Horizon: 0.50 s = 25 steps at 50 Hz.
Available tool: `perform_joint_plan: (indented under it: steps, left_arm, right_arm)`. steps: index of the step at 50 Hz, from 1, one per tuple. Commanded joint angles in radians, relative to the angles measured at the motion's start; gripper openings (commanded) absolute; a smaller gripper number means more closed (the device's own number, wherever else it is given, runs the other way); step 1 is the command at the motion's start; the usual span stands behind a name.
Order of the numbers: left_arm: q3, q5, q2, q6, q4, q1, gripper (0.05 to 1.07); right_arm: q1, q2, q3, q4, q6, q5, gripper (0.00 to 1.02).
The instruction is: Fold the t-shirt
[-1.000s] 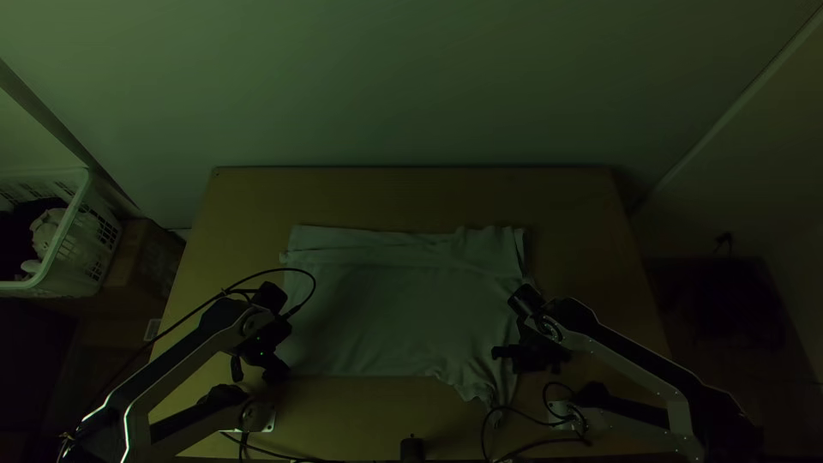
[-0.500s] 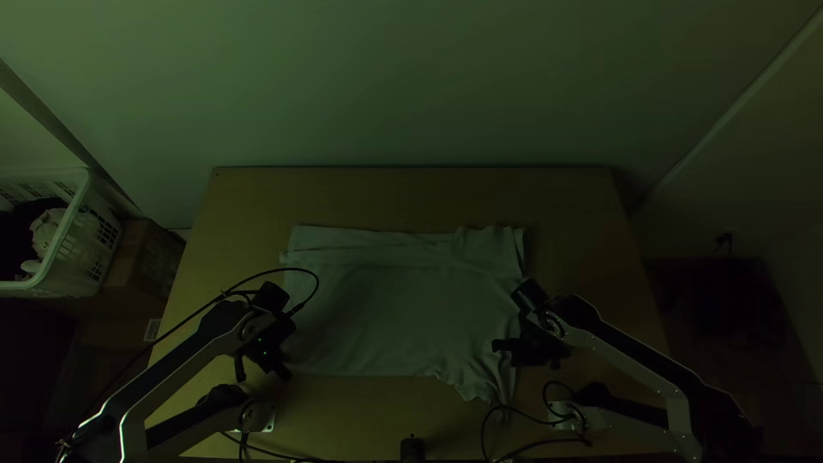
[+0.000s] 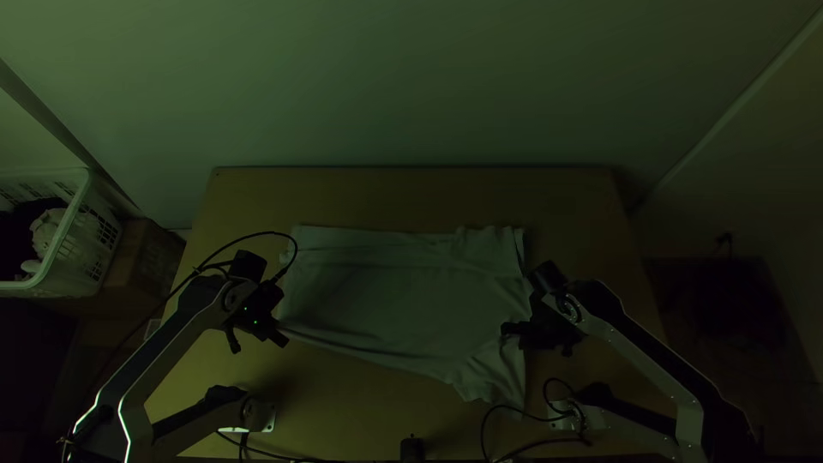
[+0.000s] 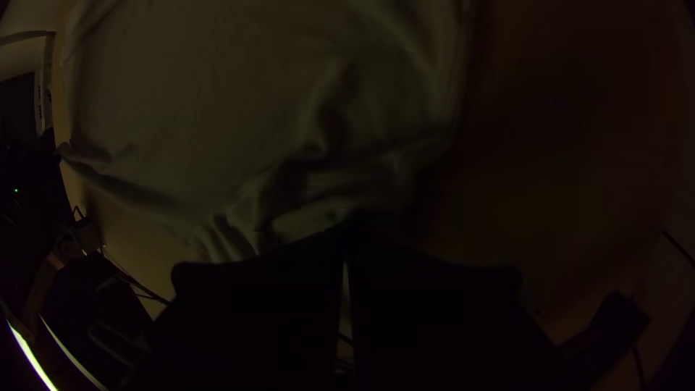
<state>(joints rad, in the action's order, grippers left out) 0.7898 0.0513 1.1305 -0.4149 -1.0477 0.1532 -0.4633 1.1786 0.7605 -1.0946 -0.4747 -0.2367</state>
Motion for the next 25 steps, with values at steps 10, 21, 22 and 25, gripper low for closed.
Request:
perform_joint_plan:
  steps: [10,21,22,25]
  left_arm:
    - [0.092,-0.008,0.058,-0.039,-0.006,-0.037,0.08]
    - [0.227,-0.039,0.158,-0.039,-0.002,-0.086,0.08]
    - [0.238,-0.042,0.166,-0.041,0.0,-0.087,0.08]
    - [0.27,-0.047,0.189,-0.041,0.0,-0.09,0.08]
  right_arm:
    - [0.193,0.0,0.151,-0.08,0.154,0.051,0.03]
    - [0.236,0.069,0.224,-0.082,0.188,0.057,0.03]
    - [0.236,0.076,0.232,-0.082,0.188,0.057,0.03]
    - [0.236,0.098,0.25,-0.082,0.189,0.057,0.03]
